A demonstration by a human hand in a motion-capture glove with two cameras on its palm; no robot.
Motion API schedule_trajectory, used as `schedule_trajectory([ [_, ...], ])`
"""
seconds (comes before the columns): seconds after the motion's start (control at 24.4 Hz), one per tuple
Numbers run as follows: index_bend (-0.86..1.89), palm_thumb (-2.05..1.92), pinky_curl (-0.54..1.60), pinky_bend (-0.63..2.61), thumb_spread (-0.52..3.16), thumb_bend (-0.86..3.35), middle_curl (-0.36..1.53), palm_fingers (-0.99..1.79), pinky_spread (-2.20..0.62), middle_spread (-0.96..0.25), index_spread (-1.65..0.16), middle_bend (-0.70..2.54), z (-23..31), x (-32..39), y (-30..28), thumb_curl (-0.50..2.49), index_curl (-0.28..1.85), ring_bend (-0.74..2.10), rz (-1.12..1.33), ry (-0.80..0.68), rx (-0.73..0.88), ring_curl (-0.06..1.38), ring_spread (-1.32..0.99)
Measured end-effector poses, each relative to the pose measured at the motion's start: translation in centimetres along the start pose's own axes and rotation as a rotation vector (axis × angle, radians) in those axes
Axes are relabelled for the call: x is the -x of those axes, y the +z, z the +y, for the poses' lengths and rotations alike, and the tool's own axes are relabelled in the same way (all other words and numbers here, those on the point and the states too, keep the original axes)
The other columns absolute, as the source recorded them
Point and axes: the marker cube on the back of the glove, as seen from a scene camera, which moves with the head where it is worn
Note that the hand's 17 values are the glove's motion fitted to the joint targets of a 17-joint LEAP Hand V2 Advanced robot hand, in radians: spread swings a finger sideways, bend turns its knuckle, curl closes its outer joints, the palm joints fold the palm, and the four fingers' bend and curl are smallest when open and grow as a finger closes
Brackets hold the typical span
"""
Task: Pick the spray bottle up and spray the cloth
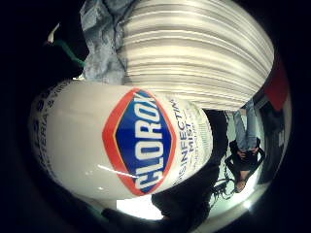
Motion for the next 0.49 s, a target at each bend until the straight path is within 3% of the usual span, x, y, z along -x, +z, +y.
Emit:
schedule_trajectory([
  [0.2,0.19,1.22,0.33,0.16,0.45,-0.02,0.57,0.89,0.11,0.03,-0.11,0.39,0.5,1.4,-0.8,0.77,0.58,0.41,-0.06,-0.106,-0.035,0.51,-0.01],
  [0.49,0.19,1.22,0.33,0.15,0.45,-0.02,0.58,0.87,0.11,0.02,-0.11,0.39,1.7,1.6,-1.5,0.77,0.58,0.4,-0.239,-0.495,-0.065,0.52,-0.01],
])
